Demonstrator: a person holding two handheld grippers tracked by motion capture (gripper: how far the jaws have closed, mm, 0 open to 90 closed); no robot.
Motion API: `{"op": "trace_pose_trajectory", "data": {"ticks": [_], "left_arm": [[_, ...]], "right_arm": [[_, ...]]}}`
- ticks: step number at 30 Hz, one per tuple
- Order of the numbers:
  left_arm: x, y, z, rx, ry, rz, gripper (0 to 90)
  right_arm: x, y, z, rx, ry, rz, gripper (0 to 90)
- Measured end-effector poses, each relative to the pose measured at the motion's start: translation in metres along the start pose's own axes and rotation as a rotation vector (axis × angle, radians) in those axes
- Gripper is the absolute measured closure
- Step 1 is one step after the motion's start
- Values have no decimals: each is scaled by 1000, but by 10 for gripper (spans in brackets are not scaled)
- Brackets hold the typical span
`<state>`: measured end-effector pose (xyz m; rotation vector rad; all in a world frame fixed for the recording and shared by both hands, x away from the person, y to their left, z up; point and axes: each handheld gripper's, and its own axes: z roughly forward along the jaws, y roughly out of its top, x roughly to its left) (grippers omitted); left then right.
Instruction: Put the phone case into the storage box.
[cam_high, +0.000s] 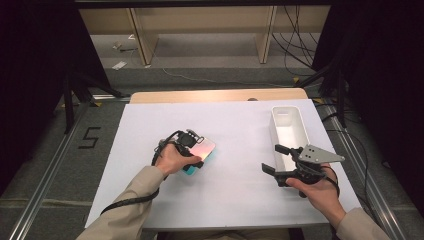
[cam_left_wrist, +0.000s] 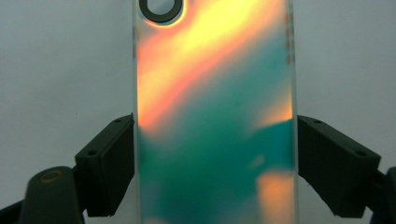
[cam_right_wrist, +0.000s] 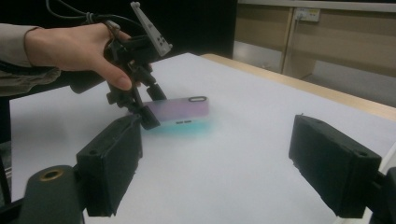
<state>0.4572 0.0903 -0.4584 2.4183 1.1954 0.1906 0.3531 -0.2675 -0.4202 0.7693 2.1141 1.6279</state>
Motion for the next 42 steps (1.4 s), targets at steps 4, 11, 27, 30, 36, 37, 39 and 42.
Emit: {"op": "trace_pose_trajectory", "data": {"ticks": [4,11,27,30,36,37,39,42], "left_arm": [[-2,-1,-7,-52,-7,6,172],[-5,-8,-20,-167,-48,-8,172],[-10,-15,-32,-298,-45,16,173],[-10,-16,-32,-323,-36,21,172],[-13,-19,-33,-354,-34,39,172],[-14,-20,-33,-358,-37,40,172],[-16,-21,-34,-363,-35,48,172],[-18,-22,-34,-372,-36,58,172]], "right_arm": [[0,0,-2,2,-6,-3,177],[0,2,-2,-16,-7,36,155],[6,4,0,-25,-27,31,137],[6,4,3,-22,-32,31,138],[5,6,4,-24,-45,40,146],[5,6,4,-26,-50,43,147],[5,7,5,-26,-55,42,152],[5,7,7,-22,-62,43,154]]}}
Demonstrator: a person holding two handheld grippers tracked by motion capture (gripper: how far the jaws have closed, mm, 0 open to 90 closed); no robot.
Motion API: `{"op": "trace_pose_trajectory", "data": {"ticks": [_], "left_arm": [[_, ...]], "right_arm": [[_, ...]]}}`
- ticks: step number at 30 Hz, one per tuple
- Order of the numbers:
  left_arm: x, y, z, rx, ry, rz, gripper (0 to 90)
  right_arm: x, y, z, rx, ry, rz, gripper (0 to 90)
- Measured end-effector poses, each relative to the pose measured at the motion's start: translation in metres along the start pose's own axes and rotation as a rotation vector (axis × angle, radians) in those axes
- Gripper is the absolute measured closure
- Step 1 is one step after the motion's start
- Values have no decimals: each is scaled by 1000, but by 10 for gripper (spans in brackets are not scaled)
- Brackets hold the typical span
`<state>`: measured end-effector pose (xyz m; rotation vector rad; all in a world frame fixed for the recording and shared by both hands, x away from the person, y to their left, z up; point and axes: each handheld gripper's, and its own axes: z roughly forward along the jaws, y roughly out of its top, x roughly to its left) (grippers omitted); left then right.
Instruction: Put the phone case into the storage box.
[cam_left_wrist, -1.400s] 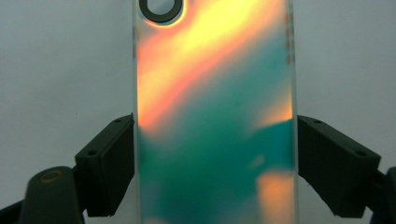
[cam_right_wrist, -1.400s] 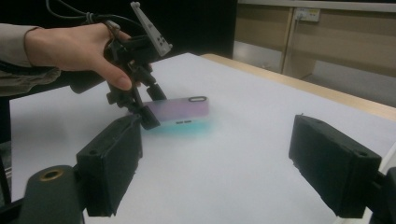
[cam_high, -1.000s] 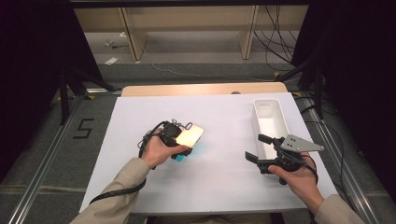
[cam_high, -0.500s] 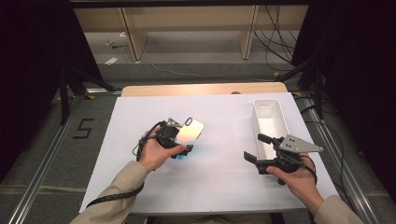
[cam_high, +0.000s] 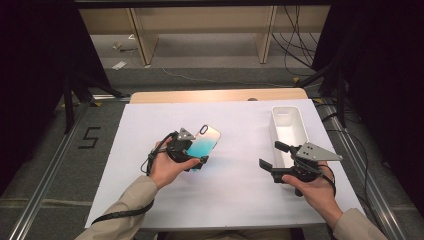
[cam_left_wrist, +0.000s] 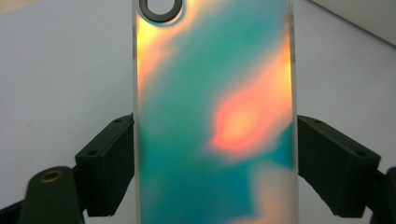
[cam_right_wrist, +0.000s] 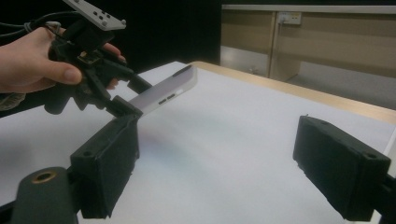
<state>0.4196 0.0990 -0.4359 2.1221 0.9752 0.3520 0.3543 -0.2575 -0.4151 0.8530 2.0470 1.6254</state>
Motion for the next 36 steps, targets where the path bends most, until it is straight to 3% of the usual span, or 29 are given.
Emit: {"op": "trace_pose_trajectory", "data": {"ticks": [15,36], "left_arm": [[-14,-1,-2,-36,-6,34,172],[-22,0,-1,-45,-14,61,172]], "right_arm": [[5,6,12,10,-5,14,161],[9,15,32,13,1,18,165]]}}
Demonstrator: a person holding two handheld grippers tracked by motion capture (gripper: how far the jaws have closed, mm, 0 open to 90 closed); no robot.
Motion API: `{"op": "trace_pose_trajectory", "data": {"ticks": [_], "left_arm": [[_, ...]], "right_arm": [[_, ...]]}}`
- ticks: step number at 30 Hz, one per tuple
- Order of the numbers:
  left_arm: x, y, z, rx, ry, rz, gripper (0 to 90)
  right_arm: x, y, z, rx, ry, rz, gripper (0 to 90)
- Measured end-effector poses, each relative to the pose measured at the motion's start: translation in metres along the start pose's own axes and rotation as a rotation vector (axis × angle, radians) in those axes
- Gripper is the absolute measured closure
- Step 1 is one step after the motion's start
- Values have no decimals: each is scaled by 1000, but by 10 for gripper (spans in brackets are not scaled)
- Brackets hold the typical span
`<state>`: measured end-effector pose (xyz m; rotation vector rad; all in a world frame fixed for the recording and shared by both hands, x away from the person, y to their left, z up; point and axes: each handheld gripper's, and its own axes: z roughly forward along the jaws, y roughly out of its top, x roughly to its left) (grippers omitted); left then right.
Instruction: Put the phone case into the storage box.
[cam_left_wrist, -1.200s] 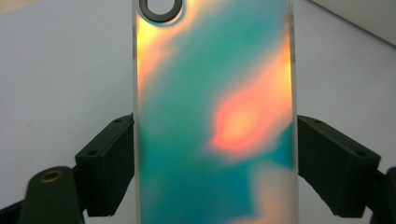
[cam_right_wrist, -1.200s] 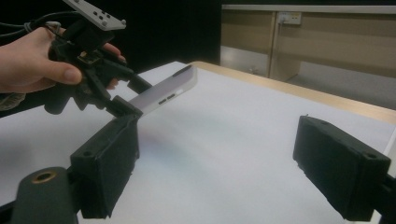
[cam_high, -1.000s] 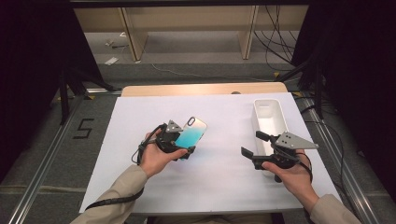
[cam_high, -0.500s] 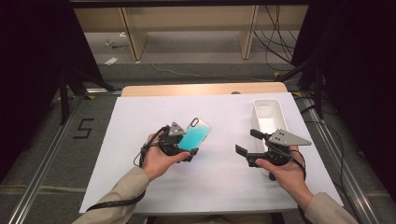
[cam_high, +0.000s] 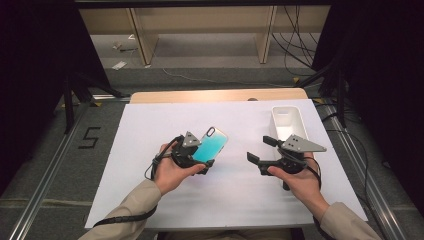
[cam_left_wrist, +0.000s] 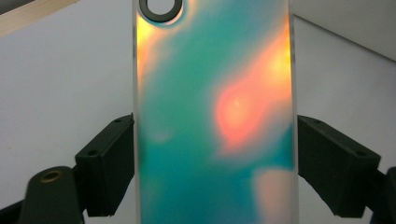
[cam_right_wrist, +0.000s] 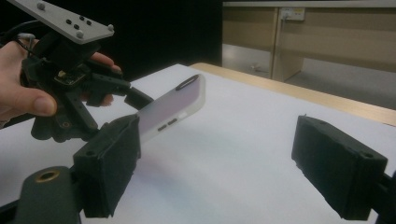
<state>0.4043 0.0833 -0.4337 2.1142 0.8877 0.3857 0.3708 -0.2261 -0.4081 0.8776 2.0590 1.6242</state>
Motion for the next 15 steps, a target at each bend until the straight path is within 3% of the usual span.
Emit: {"op": "trace_pose_trajectory", "data": {"ticks": [15], "left_arm": [[-7,2,0,-10,-8,15,172]], "right_arm": [[2,4,13,2,5,9,165]]}}
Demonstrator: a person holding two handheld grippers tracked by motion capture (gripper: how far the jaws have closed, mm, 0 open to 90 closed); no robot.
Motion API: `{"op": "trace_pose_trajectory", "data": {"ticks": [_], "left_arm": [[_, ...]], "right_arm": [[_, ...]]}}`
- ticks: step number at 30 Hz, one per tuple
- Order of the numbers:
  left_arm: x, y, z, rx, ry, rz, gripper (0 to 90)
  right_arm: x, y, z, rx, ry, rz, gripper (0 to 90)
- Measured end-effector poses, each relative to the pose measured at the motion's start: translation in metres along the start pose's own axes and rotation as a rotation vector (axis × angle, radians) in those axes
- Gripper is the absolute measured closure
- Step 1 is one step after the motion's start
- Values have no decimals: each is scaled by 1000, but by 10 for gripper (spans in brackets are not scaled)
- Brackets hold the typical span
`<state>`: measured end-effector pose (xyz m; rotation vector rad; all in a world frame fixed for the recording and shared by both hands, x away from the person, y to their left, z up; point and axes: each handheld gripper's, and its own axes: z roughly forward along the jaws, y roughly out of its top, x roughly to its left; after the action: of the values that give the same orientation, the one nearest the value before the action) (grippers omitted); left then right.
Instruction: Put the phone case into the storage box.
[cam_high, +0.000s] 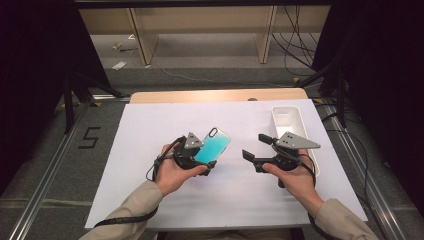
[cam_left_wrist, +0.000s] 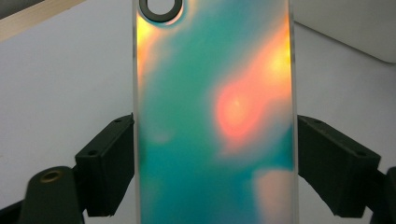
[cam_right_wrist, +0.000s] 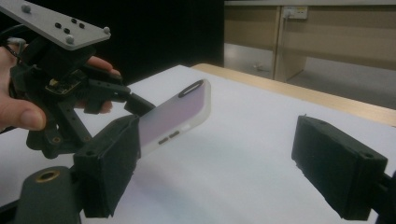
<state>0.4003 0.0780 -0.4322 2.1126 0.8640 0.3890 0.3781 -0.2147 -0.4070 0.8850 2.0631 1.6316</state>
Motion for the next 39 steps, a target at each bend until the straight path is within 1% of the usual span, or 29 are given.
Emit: {"op": "trace_pose_trajectory", "data": {"ticks": [12,19,23,39], "left_arm": [[-4,1,0,-3,-7,12,172],[-6,1,0,-9,-10,10,172],[-7,2,0,-5,-12,19,172],[-13,2,1,-10,-22,33,172]], "right_arm": [[1,4,9,3,1,3,162],[1,5,15,8,2,3,161],[0,6,17,7,-1,4,161],[1,8,25,7,1,11,157]]}}
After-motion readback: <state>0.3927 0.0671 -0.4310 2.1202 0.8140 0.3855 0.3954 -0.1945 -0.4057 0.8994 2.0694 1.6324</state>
